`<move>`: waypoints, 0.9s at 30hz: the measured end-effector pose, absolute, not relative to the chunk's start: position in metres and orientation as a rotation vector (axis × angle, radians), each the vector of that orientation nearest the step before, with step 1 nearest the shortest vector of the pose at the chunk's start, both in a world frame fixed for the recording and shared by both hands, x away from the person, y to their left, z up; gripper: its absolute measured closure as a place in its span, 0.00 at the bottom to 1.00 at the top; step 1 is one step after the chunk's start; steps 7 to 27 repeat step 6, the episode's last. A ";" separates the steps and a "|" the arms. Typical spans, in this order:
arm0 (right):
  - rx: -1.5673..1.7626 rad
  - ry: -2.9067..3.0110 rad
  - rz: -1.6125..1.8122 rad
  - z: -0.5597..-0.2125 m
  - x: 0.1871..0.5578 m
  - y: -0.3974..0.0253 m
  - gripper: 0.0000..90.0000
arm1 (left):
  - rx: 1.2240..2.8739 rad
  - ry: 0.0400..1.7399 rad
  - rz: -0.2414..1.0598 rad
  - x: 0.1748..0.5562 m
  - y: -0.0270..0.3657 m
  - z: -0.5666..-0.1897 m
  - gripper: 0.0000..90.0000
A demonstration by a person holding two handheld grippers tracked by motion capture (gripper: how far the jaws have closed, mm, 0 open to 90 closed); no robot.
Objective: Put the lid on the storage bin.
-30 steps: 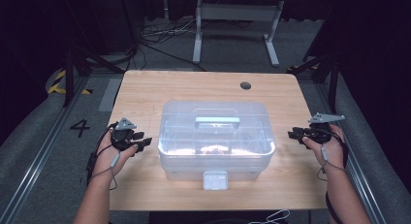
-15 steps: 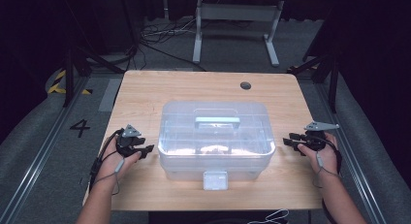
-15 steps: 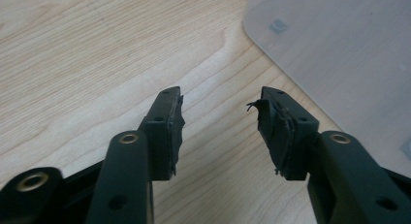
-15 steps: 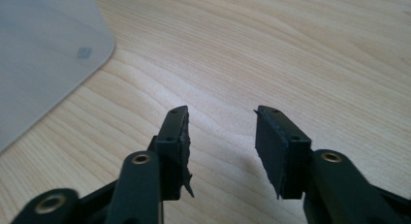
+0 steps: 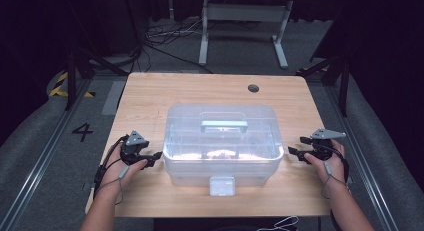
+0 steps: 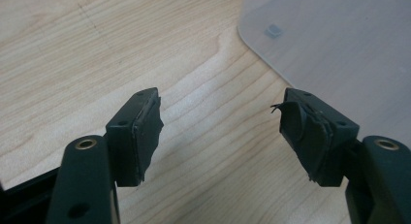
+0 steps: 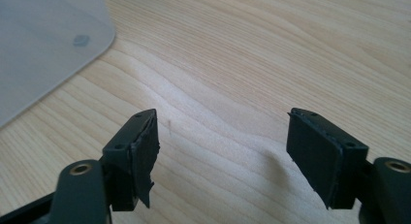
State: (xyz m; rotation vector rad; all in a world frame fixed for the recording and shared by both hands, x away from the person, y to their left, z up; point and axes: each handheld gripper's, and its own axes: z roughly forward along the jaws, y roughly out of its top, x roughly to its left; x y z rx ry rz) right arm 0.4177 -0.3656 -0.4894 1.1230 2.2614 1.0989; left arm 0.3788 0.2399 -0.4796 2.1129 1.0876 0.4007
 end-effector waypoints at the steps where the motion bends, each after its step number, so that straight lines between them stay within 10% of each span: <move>1: 1.125 2.263 1.102 -0.490 0.418 -0.364 0.31 | 2.116 1.099 0.401 0.379 0.240 -0.480 0.35; 27: 1.140 2.265 1.128 -0.490 0.419 -0.362 0.31 | 2.123 1.133 0.392 0.379 0.242 -0.480 0.34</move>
